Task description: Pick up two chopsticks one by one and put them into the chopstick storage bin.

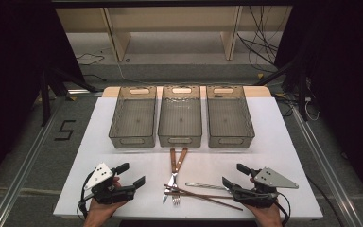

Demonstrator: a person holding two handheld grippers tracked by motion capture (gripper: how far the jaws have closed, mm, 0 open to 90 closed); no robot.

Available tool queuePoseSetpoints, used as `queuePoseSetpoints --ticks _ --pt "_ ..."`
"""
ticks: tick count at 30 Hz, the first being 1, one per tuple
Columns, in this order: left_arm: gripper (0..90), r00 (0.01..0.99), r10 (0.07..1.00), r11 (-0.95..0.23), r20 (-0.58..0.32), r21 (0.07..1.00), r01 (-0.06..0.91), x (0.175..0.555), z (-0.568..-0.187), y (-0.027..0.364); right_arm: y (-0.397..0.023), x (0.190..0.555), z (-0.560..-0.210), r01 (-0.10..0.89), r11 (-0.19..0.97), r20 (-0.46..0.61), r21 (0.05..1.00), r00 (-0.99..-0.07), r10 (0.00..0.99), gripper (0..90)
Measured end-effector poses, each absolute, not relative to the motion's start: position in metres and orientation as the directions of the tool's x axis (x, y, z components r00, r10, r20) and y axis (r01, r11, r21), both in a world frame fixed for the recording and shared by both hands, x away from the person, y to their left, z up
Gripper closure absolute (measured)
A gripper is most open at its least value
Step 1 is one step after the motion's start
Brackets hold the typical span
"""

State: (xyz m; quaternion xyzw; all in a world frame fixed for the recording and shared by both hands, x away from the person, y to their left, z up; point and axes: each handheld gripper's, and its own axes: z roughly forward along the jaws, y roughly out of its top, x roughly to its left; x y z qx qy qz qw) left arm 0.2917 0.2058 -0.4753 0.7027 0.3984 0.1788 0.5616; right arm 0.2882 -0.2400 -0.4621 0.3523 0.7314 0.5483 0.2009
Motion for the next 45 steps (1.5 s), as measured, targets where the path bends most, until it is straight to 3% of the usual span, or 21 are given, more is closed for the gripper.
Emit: queuePoseSetpoints --ticks 10,20,29,45 --pt "15.7 0.623 0.758 -0.061 -0.191 0.931 0.359 0.292 -0.475 0.205 -0.234 0.286 -0.453 0.291 0.187 0.080 0.938 -0.709 0.701 29.4" --pt "15.6 0.622 0.758 -0.061 -0.197 0.928 0.367 0.293 -0.475 0.202 -0.220 0.283 -0.438 0.287 0.380 0.015 0.879 -0.814 0.580 36.6" --pt "15.6 0.637 0.749 -0.080 -0.182 0.930 0.359 0.292 -0.475 0.201 -0.195 0.275 -0.453 0.303 0.625 -0.046 0.720 -0.877 0.478 51.3" --pt "15.6 0.641 0.748 -0.095 -0.171 0.929 0.358 0.292 -0.475 0.199 -0.187 0.281 -0.475 0.331 0.757 -0.082 0.564 -0.889 0.450 71.0"
